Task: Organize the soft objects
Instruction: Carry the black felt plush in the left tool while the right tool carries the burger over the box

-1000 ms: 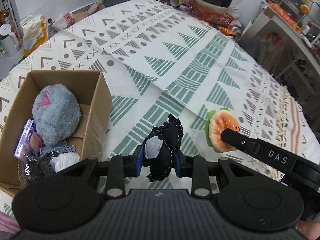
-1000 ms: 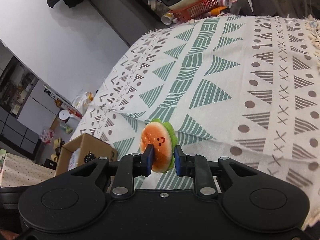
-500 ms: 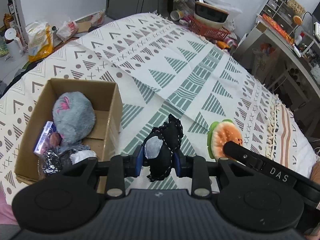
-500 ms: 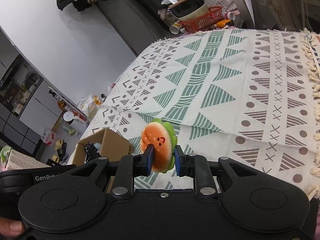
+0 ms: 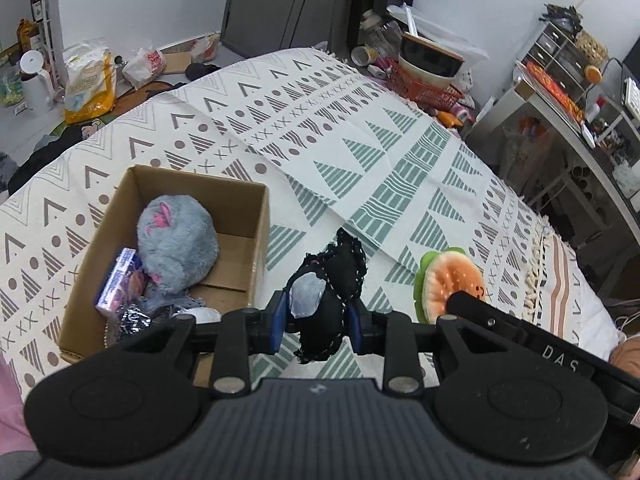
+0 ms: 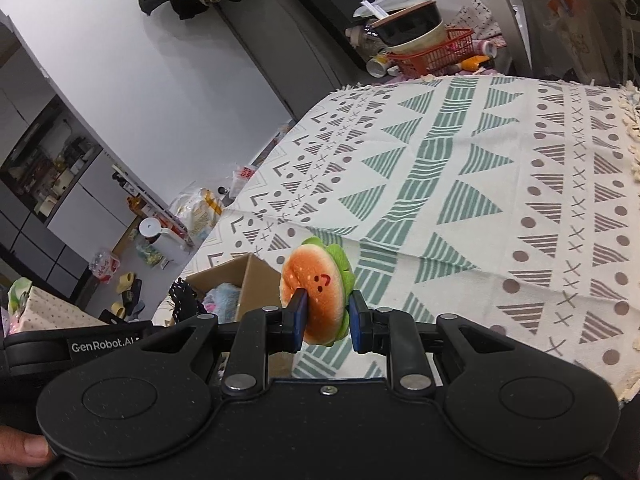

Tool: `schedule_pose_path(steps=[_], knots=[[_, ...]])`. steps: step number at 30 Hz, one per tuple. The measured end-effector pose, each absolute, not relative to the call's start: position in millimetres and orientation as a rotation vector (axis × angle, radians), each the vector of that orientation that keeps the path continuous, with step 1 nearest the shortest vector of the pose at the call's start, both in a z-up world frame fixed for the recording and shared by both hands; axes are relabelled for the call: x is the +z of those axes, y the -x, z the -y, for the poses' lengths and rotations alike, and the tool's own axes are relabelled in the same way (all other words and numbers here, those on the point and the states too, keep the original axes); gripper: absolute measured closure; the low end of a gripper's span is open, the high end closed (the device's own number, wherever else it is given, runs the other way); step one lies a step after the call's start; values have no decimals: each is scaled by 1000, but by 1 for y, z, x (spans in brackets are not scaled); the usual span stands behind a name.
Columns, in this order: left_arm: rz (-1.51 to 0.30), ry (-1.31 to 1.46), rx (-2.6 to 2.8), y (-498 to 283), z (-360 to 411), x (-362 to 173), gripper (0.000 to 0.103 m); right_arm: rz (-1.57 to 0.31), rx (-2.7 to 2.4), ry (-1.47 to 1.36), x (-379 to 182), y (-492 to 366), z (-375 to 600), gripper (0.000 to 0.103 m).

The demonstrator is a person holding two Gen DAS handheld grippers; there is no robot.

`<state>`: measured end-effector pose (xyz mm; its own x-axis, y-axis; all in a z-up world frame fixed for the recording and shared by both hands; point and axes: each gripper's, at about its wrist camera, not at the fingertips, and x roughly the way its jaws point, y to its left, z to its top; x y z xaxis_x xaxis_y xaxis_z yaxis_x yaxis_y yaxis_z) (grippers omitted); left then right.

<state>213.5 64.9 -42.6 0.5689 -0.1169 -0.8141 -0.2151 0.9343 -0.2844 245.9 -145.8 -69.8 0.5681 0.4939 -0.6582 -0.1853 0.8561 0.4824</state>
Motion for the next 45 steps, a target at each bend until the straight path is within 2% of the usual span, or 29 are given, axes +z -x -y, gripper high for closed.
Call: schedule_pose_path(steps=[10, 36, 42, 45], knots=[[-954, 425, 86, -206, -98, -43, 73, -893, 452, -361, -66, -242, 118, 81], [-1038, 546, 58, -231, -144, -99, 72, -902, 447, -273, -56, -260, 46, 81], [-1051, 558, 20, -237, -143, -109, 68, -913, 429, -263, -59, -266, 36, 81], [-1059, 576, 8, -238, -147, -113, 62, -930, 420, -261, -64, -269, 31, 81]])
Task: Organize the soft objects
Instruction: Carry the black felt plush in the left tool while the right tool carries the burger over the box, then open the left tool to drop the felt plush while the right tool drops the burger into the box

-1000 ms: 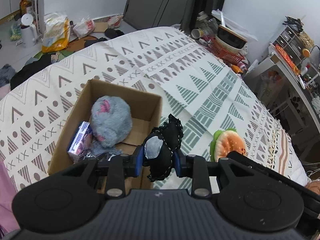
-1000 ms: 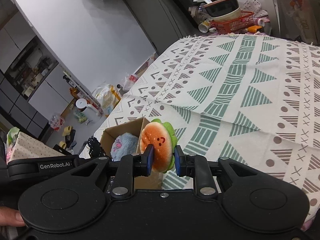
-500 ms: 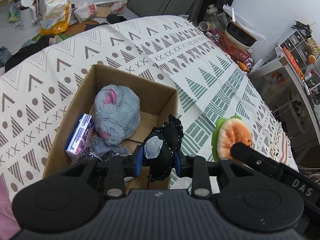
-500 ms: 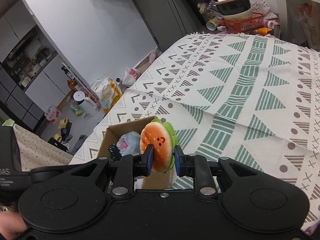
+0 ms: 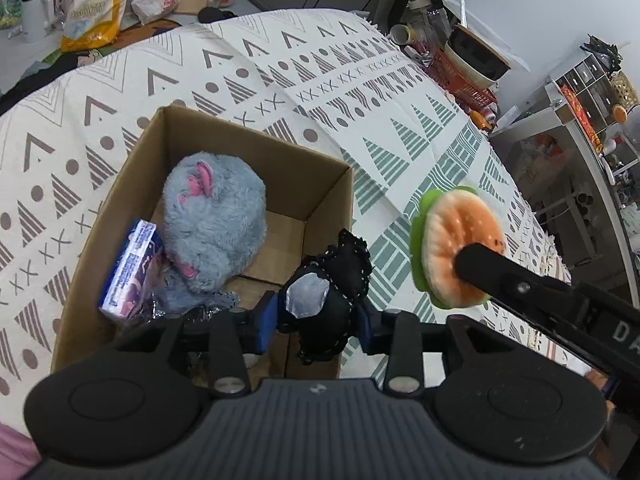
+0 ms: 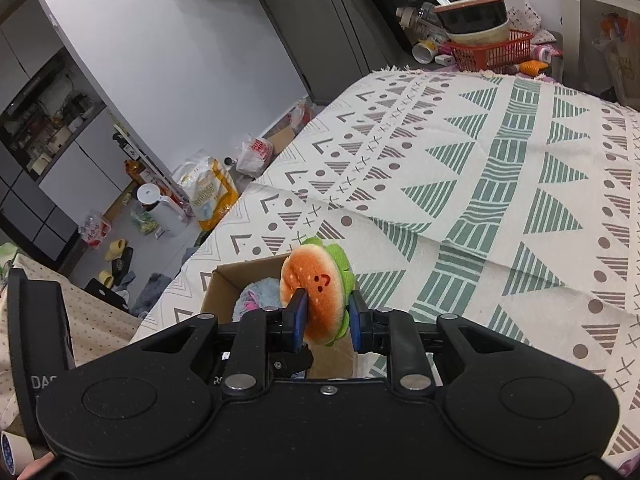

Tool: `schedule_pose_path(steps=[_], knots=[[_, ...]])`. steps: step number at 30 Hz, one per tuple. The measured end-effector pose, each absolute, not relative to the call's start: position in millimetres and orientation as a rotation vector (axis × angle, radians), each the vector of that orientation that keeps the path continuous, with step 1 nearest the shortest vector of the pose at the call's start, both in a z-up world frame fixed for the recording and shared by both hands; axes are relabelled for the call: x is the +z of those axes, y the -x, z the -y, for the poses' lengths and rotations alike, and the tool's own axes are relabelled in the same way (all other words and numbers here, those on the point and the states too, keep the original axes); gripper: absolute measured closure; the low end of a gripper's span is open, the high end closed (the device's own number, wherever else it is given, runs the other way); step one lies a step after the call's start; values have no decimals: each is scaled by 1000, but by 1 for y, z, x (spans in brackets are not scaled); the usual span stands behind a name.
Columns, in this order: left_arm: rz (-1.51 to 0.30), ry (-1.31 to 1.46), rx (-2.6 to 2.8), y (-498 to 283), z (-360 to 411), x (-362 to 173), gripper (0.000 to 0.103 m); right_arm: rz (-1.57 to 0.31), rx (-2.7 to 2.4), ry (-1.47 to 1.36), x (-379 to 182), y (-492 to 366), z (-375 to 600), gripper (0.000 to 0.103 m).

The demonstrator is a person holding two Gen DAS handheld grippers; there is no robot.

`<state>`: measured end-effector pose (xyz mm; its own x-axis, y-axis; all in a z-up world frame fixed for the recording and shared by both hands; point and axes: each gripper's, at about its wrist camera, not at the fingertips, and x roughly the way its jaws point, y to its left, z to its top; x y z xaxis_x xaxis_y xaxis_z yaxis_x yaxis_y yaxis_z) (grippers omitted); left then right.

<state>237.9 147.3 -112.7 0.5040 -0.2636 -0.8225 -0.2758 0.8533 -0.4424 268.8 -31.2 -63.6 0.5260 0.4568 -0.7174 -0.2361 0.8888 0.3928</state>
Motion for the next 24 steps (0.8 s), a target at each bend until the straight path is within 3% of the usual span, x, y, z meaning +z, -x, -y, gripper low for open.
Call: schedule_pose_path(steps=[4, 18, 24], knots=[[-1056, 568, 38, -238, -157, -115, 57, -950, 422, -264, -70, -273, 22, 81], [-1045, 576, 89, -236, -194, -109, 57, -990, 429, -309, -85, -290, -5, 80], [-1045, 571, 107, -233, -202, -108, 57, -980, 424, -314, -90, -293, -12, 69]])
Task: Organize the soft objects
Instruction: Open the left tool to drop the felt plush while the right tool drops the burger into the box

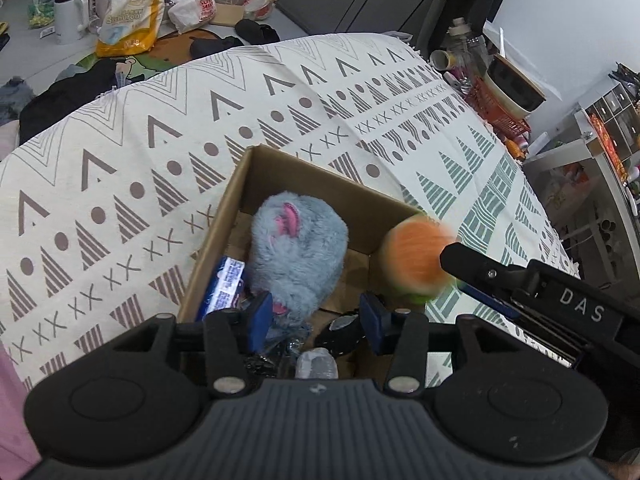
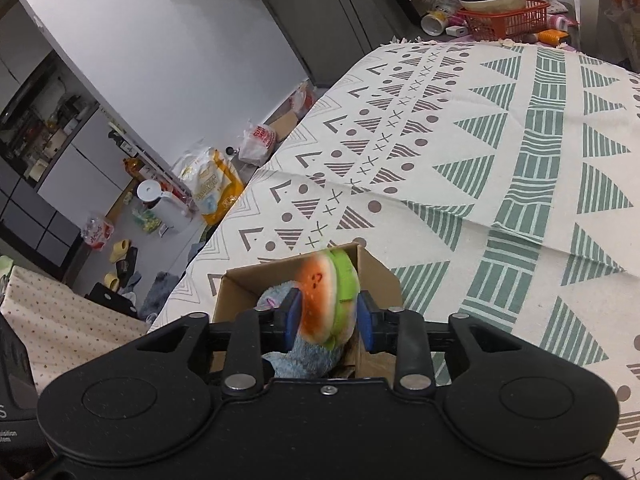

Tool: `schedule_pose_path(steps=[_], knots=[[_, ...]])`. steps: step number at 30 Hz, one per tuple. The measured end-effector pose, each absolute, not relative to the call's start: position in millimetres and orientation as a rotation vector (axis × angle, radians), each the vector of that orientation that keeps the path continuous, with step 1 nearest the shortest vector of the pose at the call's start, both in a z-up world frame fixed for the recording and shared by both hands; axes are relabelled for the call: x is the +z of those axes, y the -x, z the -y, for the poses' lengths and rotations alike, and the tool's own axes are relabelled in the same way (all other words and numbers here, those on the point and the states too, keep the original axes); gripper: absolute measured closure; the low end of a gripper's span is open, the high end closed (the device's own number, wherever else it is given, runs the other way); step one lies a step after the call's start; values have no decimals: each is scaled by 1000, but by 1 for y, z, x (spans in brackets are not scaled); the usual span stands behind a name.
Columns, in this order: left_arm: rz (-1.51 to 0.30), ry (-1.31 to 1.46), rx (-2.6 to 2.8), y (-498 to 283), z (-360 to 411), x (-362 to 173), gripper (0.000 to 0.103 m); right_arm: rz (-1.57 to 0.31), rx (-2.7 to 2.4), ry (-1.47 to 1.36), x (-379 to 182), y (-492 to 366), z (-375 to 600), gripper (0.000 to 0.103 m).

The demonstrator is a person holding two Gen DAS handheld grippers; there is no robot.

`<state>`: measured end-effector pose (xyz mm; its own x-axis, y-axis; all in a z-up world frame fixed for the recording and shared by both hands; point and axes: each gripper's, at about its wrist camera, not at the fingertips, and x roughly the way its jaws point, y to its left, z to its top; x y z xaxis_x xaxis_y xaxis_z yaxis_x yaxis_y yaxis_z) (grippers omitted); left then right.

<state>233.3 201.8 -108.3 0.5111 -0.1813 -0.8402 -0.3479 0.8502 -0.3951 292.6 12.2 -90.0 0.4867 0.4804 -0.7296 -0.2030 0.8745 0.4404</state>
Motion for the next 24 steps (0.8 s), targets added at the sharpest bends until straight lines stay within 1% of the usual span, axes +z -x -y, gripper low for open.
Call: schedule_pose_path(steps=[1, 3, 7, 8, 10, 13, 15, 17, 19, 24], knots=[[-1045, 567, 107, -233, -201, -108, 57, -977, 424, -315, -89, -291, -11, 64], [-1043, 555, 107, -233, -200, -105, 57, -966, 418, -304, -86, -288, -10, 57], [-1043, 544, 104, -233, -193, -99, 56, -957, 409, -289, -80, -282, -1, 48], [-1043, 544, 103, -233, -191, -97, 54, -954, 409, -289, -79, -282, 1, 47], [-1043, 538, 111, -231, -187, -94, 43, -941, 406, -280, -74, -278, 8, 37], [-1028, 506, 121, -226, -179, -87, 37, -924, 405, -272, -68, -272, 17, 26], [-1028, 493, 126, -223, -175, -82, 35, -918, 404, -277, -64, -269, 24, 23], [-1022, 482, 128, -220, -172, -78, 34, -915, 401, -280, -61, -265, 31, 22], [-1016, 465, 131, -217, -169, -73, 31, -911, 395, -282, -58, -261, 39, 18], [-998, 428, 142, -209, -161, -59, 25, -896, 386, -292, -51, -251, 57, 13]])
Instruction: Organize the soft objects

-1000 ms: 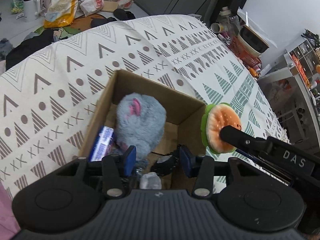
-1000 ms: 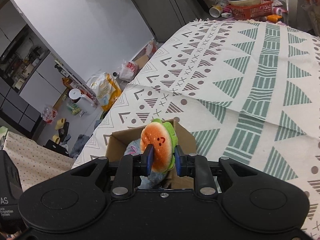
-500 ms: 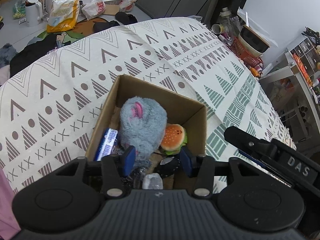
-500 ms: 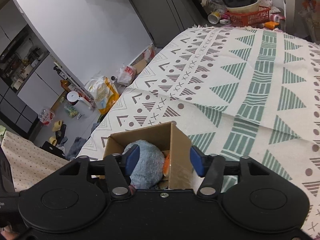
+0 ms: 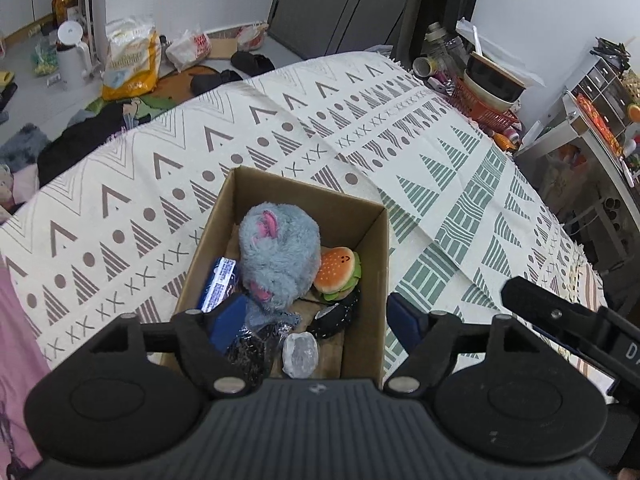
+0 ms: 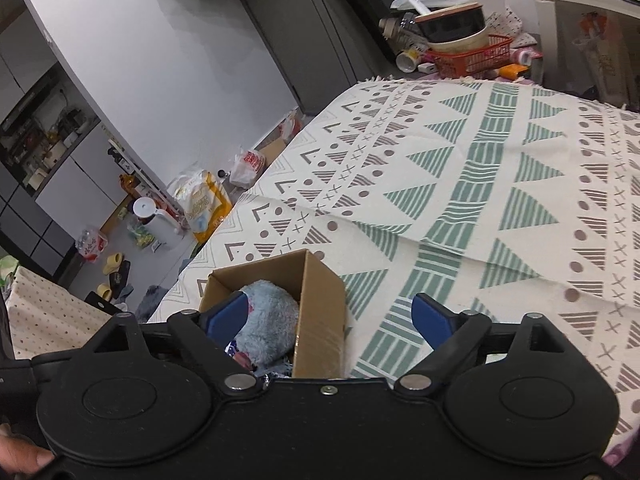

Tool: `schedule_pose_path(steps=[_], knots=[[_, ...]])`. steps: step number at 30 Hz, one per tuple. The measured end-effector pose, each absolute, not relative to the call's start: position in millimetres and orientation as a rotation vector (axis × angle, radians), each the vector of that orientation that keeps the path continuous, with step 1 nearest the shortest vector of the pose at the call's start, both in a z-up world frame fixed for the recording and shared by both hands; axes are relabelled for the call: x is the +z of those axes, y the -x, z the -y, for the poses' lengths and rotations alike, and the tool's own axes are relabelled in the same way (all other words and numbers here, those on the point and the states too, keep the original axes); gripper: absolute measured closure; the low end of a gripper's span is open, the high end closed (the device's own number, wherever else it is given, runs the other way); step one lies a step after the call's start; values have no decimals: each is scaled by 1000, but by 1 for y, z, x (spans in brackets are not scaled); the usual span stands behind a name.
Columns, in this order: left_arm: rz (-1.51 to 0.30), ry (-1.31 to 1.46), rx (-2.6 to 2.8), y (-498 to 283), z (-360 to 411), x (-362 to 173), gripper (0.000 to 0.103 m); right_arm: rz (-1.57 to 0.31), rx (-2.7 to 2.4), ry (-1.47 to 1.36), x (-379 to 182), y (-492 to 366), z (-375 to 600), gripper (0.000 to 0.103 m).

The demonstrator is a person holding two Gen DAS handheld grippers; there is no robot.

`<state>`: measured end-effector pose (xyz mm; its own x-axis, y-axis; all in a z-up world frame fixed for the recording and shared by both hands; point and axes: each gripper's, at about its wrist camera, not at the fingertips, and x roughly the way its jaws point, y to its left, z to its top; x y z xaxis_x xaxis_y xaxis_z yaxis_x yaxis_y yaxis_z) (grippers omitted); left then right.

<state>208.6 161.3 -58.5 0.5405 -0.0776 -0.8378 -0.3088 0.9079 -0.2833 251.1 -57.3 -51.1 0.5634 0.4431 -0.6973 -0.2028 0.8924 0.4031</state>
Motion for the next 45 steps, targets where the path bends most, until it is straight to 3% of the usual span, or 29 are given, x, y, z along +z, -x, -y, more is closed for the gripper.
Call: schedule_pose_path(steps=[16, 30, 45], knots=[[-970, 313, 151, -169, -147, -27, 20, -883, 384, -268, -27, -213, 87, 0], [-941, 219, 93, -135, -132, 7, 6, -861, 302, -182, 0, -172, 107, 0], [-872, 174, 59, -93, -126, 42, 5, -821, 283, -175, 39, -132, 127, 0]])
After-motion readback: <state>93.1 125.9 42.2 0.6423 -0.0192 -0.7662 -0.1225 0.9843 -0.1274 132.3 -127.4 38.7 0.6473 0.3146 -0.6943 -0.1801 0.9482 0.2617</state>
